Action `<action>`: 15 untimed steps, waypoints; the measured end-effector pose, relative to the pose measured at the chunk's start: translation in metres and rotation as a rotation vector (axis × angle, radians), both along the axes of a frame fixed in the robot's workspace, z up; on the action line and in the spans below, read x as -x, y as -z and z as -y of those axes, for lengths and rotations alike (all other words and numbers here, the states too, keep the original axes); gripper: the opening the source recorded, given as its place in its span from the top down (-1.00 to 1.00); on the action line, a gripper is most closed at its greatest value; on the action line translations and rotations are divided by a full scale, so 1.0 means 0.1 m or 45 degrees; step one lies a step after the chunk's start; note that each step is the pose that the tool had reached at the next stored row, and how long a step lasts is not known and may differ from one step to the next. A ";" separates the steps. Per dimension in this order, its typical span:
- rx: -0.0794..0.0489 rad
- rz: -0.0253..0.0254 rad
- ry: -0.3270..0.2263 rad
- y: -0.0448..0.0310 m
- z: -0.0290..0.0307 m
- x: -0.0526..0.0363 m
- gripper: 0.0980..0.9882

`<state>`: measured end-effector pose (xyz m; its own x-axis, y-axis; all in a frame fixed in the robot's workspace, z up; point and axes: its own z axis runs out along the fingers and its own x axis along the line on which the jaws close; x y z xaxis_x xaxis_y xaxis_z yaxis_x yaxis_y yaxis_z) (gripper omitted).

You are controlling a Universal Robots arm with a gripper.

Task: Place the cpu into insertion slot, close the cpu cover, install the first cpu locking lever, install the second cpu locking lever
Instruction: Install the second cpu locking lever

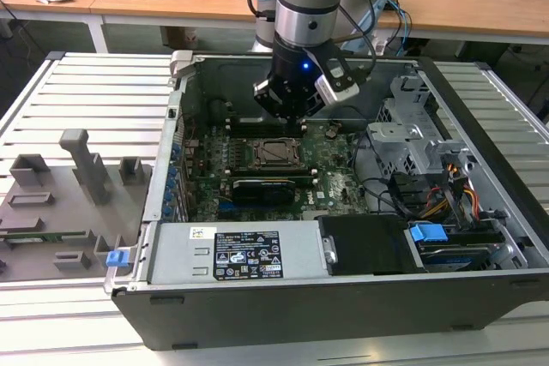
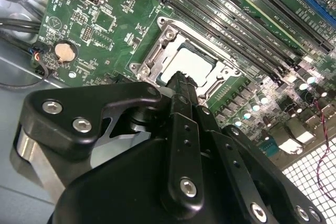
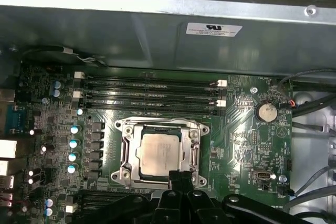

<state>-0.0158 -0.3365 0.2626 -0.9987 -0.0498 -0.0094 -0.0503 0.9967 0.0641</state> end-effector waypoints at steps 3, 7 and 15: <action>0.000 -0.0003 0.000 0.001 0.015 0.000 0.98; -0.001 -0.0024 -0.001 0.005 0.034 0.000 0.98; -0.001 -0.0033 -0.007 0.009 0.065 0.001 0.98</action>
<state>-0.0159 -0.3430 0.2617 -0.9985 -0.0550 -0.0068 -0.0553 0.9964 0.0648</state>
